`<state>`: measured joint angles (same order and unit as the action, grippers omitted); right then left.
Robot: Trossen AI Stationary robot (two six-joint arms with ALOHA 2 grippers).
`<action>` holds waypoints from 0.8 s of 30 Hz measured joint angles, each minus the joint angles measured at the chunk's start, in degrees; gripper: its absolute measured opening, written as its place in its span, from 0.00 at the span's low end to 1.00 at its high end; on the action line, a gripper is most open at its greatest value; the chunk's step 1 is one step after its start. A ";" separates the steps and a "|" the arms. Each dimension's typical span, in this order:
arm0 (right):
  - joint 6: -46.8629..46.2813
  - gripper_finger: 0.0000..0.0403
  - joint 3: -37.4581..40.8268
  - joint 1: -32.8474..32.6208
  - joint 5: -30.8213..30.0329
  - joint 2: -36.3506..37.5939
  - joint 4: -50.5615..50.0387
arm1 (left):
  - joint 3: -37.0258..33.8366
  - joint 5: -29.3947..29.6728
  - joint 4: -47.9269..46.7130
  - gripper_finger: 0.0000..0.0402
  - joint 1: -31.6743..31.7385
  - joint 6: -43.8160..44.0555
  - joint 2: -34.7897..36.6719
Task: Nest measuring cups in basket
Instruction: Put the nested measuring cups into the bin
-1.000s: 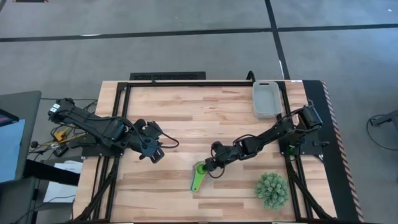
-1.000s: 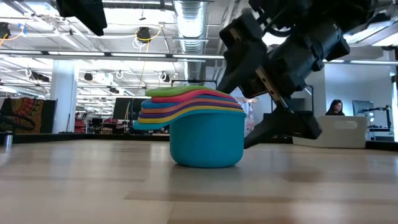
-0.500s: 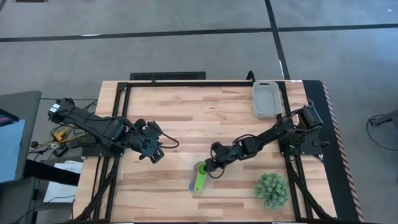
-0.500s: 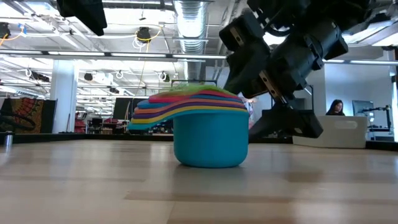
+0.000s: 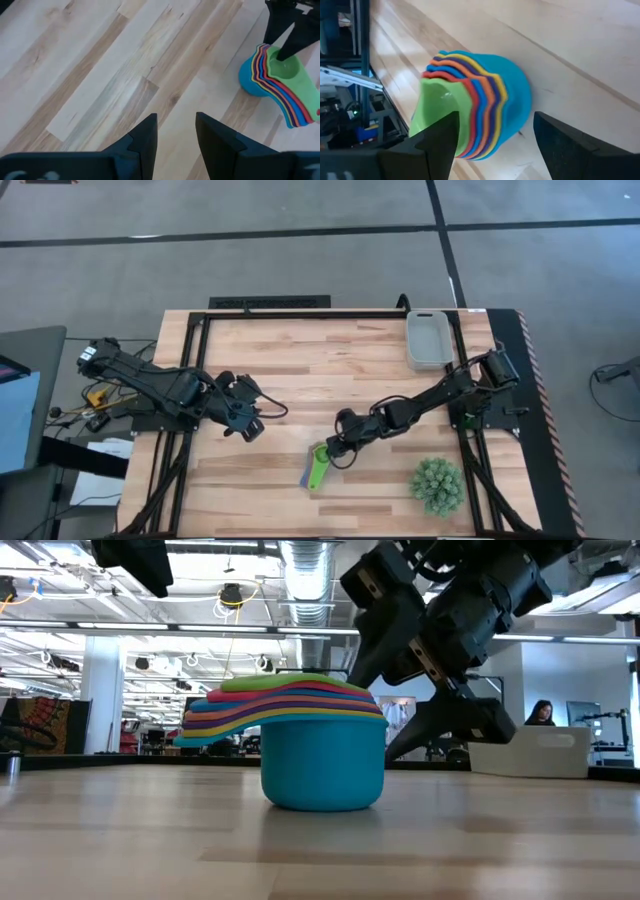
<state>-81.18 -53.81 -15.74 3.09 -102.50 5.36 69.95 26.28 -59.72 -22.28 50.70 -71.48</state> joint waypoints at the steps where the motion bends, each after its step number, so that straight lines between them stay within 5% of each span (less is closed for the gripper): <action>1: 0.31 0.68 -0.24 0.02 -0.01 0.00 -0.05 | 0.00 0.02 0.00 0.30 0.00 0.00 0.00; 10: 1.05 0.68 -1.13 0.08 0.20 0.19 -2.55 | -4.49 -1.25 7.18 0.30 -1.74 1.86 -0.51; 19: 0.41 0.68 -1.19 -1.92 -1.23 7.32 -5.63 | -27.39 -6.38 54.64 0.30 -5.38 1.97 -3.76; 24: -3.43 0.68 -1.11 -4.55 -1.49 8.71 -13.94 | -30.66 -8.04 68.92 0.30 -5.35 3.57 -14.43</action>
<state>-84.61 -54.92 -20.30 1.61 -93.79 -8.58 39.29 18.24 9.20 -27.64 54.27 -85.91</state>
